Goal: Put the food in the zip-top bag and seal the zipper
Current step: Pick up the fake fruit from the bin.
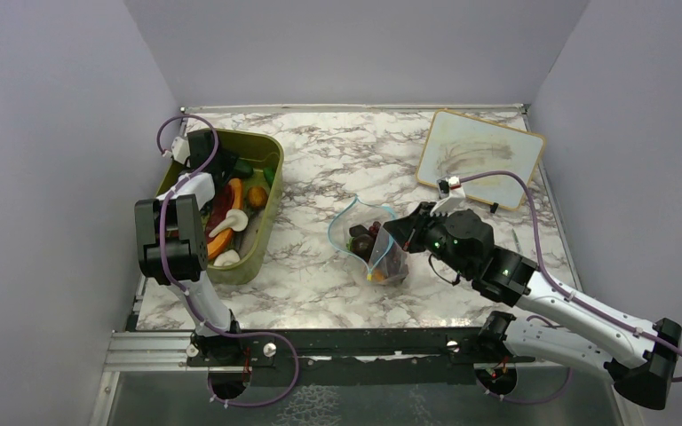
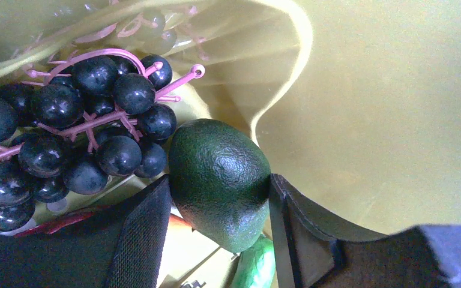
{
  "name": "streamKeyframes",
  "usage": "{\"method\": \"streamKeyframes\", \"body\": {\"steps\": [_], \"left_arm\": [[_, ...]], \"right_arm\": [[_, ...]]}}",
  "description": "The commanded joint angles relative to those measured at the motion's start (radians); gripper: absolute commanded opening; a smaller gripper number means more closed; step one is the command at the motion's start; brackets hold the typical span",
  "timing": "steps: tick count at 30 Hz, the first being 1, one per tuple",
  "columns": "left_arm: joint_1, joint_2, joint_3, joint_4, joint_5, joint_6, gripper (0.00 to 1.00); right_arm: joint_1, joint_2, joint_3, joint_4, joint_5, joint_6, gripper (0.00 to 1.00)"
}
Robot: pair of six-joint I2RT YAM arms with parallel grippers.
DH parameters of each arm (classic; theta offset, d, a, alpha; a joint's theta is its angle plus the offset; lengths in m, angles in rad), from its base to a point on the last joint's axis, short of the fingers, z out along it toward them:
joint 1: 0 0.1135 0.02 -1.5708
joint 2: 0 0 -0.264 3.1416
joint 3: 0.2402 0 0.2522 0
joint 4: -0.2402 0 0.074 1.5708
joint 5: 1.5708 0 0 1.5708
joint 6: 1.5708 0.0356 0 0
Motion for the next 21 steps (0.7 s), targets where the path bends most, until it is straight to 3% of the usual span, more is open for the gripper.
{"method": "streamKeyframes", "body": {"steps": [1,21], "left_arm": [[0.005,-0.004,0.006,-0.06,0.007,0.021,0.49],[0.004,-0.25,-0.095,-0.086,-0.063,0.058,0.45]], "right_arm": [[0.006,-0.017,0.025,0.001,0.001,0.01,0.01],[0.005,-0.004,0.013,0.027,-0.009,0.008,0.01]]}}
